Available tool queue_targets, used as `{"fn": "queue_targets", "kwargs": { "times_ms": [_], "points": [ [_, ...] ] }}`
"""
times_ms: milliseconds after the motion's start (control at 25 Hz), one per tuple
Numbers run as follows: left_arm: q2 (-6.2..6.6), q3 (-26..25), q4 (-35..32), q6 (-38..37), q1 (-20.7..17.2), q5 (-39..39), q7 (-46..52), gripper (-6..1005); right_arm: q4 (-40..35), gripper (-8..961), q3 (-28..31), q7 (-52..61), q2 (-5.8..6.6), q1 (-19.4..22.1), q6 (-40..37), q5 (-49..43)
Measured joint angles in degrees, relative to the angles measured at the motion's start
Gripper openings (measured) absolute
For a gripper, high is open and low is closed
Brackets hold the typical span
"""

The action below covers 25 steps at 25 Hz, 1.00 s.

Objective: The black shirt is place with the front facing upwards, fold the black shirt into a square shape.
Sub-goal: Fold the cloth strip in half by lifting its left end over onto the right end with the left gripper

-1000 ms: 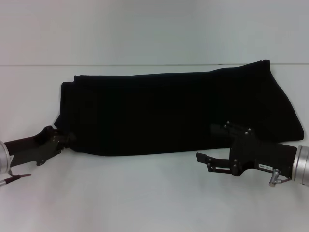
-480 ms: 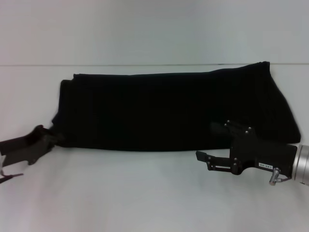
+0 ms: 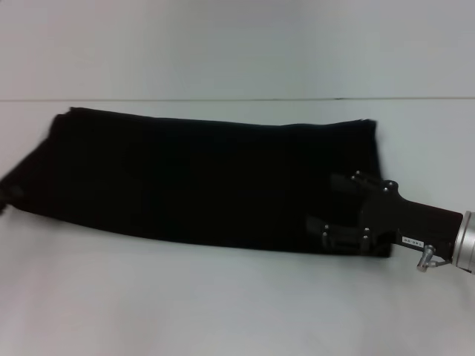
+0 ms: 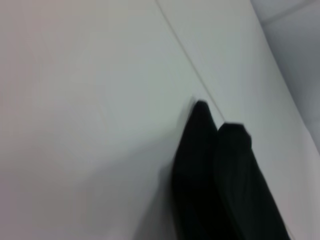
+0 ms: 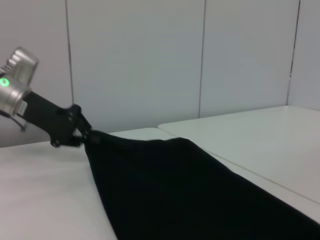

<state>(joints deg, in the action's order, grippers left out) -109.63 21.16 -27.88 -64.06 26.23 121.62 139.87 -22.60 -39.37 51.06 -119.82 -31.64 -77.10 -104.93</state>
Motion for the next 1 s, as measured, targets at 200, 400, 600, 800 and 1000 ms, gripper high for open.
{"fn": "queue_targets", "kwargs": {
  "times_ms": [200, 400, 600, 800, 1000],
  "points": [
    [2.06, -2.28, -0.80, 0.28, -1.05, 0.17, 0.28, 36, -0.14, 927, 0.58, 0.00, 0.18, 0.43, 0.12, 0.00],
    [2.36, -2.87, -1.28, -1.06, -0.76, 0.00, 0.40, 37, -0.17, 927, 1.03, 0.00, 0.21, 0.99, 0.17, 0.00],
    [1.96, -2.84, -1.51, -6.76, 2.05, -2.48, -0.23, 37, -0.17, 927, 3.41, -0.09, 0.42, 2.12, 0.07, 0.09],
    [-0.76, -2.37, -3.19, -13.98, 8.56, -6.35, -0.55, 38, -0.17, 927, 5.46, -0.43, 0.83, 3.71, -0.05, 0.07],
    [-4.51, -0.08, -3.66, -16.89, 17.56, -6.49, -1.13, 38, -0.17, 927, 7.20, -0.44, 0.93, 5.66, -0.44, 0.02]
  ]
}}
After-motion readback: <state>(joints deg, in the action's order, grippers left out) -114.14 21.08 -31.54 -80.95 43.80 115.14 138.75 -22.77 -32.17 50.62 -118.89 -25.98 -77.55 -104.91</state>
